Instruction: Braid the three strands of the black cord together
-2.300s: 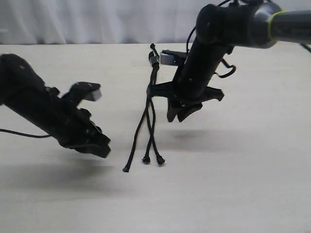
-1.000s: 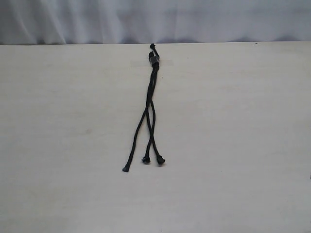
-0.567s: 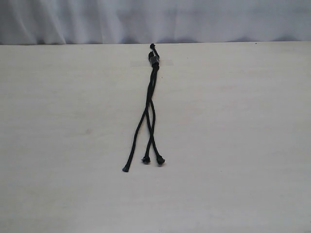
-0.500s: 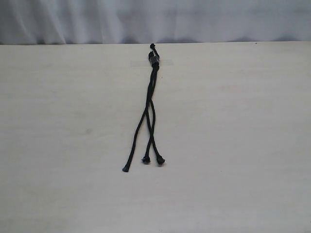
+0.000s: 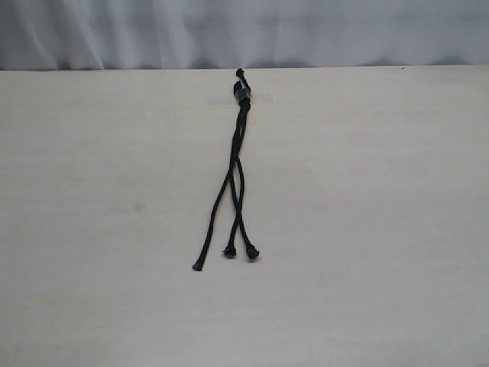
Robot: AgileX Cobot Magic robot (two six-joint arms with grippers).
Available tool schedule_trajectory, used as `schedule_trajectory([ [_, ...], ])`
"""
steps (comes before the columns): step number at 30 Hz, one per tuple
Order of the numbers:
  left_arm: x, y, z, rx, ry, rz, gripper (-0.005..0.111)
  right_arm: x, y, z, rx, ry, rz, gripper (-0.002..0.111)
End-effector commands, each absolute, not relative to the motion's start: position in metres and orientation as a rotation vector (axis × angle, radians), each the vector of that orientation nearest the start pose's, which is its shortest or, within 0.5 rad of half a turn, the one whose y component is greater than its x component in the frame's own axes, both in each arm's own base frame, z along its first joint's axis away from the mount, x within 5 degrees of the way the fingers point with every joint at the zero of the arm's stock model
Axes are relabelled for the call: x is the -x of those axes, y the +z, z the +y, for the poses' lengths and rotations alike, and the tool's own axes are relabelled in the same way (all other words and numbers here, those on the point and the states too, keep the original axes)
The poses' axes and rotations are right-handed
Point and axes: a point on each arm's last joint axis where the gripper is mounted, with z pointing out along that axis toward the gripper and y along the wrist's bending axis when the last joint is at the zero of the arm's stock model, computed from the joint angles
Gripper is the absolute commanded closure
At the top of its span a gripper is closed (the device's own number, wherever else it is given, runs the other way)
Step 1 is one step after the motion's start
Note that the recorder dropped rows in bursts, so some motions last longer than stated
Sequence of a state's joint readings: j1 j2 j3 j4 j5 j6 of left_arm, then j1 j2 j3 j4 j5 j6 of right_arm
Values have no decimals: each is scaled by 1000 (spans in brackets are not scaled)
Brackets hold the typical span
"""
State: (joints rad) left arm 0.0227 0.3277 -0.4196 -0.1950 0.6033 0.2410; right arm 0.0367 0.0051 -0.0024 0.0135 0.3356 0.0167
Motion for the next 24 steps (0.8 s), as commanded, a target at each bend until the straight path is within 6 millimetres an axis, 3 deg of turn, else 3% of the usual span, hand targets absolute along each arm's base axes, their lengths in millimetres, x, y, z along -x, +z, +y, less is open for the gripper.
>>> schedule_trajectory([
  [1, -70, 279, -8, -116, -49, 1974, 107, -54, 183, 2, 12, 45, 1823, 104],
  [11, -70, 280, -8, -115, -50, 1973, 107, -54, 183, 2, 14, 46, 1823, 104],
  [14, -72, 273, -5, -152, 25, 1979, 107, -54, 183, 2, 14, 46, 1823, 104],
  [24, -76, 199, 1, -80, 82, 1781, 107, -54, 183, 2, 14, 46, 1823, 104],
])
